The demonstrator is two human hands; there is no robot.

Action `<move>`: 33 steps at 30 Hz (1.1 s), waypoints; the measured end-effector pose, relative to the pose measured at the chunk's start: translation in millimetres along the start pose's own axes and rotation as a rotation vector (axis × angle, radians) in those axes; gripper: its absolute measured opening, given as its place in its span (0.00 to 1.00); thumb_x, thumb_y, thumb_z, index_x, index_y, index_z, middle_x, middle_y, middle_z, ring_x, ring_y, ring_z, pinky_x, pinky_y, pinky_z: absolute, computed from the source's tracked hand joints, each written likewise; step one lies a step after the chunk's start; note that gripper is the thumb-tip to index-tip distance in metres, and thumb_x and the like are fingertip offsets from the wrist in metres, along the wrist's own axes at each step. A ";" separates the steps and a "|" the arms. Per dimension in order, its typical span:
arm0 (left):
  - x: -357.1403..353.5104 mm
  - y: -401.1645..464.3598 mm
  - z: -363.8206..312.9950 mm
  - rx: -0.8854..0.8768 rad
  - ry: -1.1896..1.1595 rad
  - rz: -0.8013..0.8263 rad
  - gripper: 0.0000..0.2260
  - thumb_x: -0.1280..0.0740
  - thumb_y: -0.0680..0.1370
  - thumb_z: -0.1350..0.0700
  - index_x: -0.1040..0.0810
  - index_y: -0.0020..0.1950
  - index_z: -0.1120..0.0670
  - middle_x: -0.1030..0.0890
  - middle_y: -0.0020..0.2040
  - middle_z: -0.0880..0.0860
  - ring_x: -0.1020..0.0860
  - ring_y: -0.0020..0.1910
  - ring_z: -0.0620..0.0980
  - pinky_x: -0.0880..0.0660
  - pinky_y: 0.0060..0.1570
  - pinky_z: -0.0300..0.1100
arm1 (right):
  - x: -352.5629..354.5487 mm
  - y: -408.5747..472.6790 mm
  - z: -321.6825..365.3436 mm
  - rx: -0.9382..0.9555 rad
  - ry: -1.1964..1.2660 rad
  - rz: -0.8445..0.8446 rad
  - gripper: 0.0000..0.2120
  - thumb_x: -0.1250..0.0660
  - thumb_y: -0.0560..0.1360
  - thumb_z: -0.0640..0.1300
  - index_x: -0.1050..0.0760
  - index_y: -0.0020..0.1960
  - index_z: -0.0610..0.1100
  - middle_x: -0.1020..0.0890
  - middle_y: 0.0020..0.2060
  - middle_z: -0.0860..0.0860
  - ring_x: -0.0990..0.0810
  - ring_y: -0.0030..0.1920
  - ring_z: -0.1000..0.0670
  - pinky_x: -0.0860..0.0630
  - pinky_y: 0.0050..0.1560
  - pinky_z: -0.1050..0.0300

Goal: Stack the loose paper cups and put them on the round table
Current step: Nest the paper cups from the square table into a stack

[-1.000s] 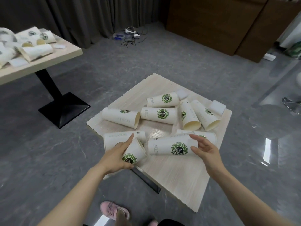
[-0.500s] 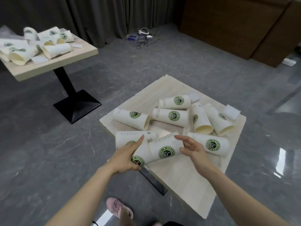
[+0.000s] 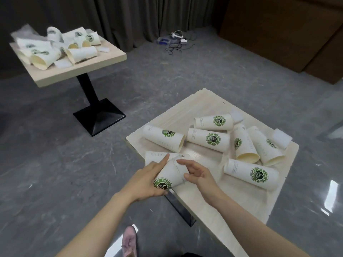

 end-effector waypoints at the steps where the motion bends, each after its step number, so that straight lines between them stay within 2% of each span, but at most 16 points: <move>1: 4.7 -0.6 1.6 -0.006 0.026 -0.011 0.51 0.27 0.68 0.40 0.68 0.70 0.29 0.33 0.65 0.44 0.31 0.62 0.47 0.34 0.57 0.37 | -8.0 2.9 -1.3 -0.007 0.016 0.012 0.22 0.40 0.74 0.24 0.23 0.59 0.44 0.17 0.56 0.49 0.20 0.57 0.53 0.25 0.53 0.63; 5: 17.7 -2.4 7.5 -0.019 0.096 -0.027 0.51 0.29 0.68 0.38 0.68 0.73 0.35 0.34 0.68 0.46 0.33 0.67 0.47 0.32 0.61 0.42 | -38.2 13.2 -6.3 -0.046 0.077 0.088 0.25 0.41 0.74 0.24 0.28 0.66 0.45 0.15 0.49 0.46 0.18 0.50 0.50 0.23 0.50 0.61; 8: 25.3 -4.4 15.3 -0.014 0.104 -0.028 0.49 0.30 0.69 0.39 0.67 0.72 0.33 0.32 0.64 0.45 0.31 0.63 0.47 0.30 0.58 0.43 | -50.9 22.0 -3.7 -0.035 0.092 0.083 0.23 0.37 0.76 0.29 0.29 0.68 0.45 0.16 0.50 0.46 0.19 0.50 0.50 0.23 0.51 0.59; 10: 32.3 -6.4 24.5 -0.003 0.110 -0.032 0.48 0.30 0.69 0.40 0.67 0.72 0.31 0.32 0.62 0.44 0.30 0.60 0.46 0.29 0.56 0.43 | -44.3 30.8 0.4 0.025 -0.055 -0.017 0.21 0.35 0.76 0.33 0.28 0.67 0.47 0.19 0.55 0.47 0.22 0.53 0.52 0.26 0.56 0.58; 12: 39.6 -8.5 35.2 0.013 0.118 -0.029 0.48 0.30 0.69 0.40 0.66 0.71 0.30 0.32 0.59 0.44 0.29 0.57 0.45 0.28 0.55 0.43 | -33.4 41.0 4.4 0.107 -0.335 -0.102 0.21 0.33 0.77 0.38 0.30 0.67 0.51 0.23 0.61 0.51 0.27 0.61 0.52 0.33 0.65 0.56; 15: 49.1 -10.5 50.3 0.043 0.102 -0.020 0.47 0.30 0.68 0.39 0.65 0.71 0.27 0.32 0.55 0.43 0.29 0.51 0.44 0.28 0.49 0.41 | -34.3 57.0 -6.1 0.155 -0.785 0.016 0.25 0.33 0.76 0.41 0.34 0.69 0.57 0.29 0.65 0.56 0.35 0.68 0.53 0.43 0.69 0.57; 17: 54.1 -10.7 57.9 0.057 0.088 -0.015 0.47 0.29 0.68 0.38 0.64 0.70 0.26 0.33 0.54 0.42 0.29 0.50 0.43 0.29 0.47 0.40 | -40.1 64.5 -20.8 0.132 -0.969 0.119 0.27 0.33 0.76 0.45 0.37 0.72 0.57 0.33 0.69 0.56 0.39 0.71 0.54 0.48 0.69 0.59; 21: 62.6 -10.5 69.4 0.066 0.075 -0.013 0.47 0.29 0.67 0.37 0.64 0.70 0.25 0.32 0.54 0.42 0.28 0.50 0.43 0.28 0.47 0.41 | -46.8 75.7 -30.1 0.166 -1.136 0.096 0.29 0.34 0.77 0.47 0.41 0.75 0.57 0.38 0.72 0.56 0.43 0.73 0.55 0.52 0.68 0.61; 25: 72.1 -11.6 79.3 0.066 0.064 -0.022 0.47 0.29 0.67 0.37 0.64 0.69 0.24 0.33 0.51 0.41 0.29 0.48 0.42 0.28 0.45 0.40 | -47.9 78.1 -41.1 0.146 -1.262 0.096 0.33 0.34 0.76 0.45 0.46 0.76 0.57 0.41 0.73 0.55 0.43 0.73 0.54 0.49 0.67 0.58; 29: 76.5 -10.5 83.6 0.054 0.058 -0.005 0.47 0.28 0.66 0.38 0.64 0.69 0.24 0.32 0.52 0.42 0.28 0.49 0.43 0.27 0.46 0.41 | -34.5 69.7 -48.1 0.116 -1.344 0.037 0.33 0.36 0.77 0.49 0.49 0.77 0.57 0.39 0.71 0.55 0.39 0.70 0.53 0.46 0.65 0.57; 33: 77.1 0.7 74.7 0.011 0.060 -0.001 0.47 0.29 0.67 0.38 0.63 0.70 0.24 0.33 0.53 0.38 0.30 0.49 0.42 0.32 0.42 0.37 | -13.6 57.6 -48.5 0.075 -1.404 -0.004 0.31 0.38 0.78 0.52 0.49 0.77 0.57 0.36 0.68 0.56 0.37 0.67 0.53 0.46 0.63 0.56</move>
Point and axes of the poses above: each hand's wrist, its own y-axis towards the middle knuckle, its own x-axis out of the back of the hand, z = x × y, the point moved 6 cm from there along y, towards the middle knuckle
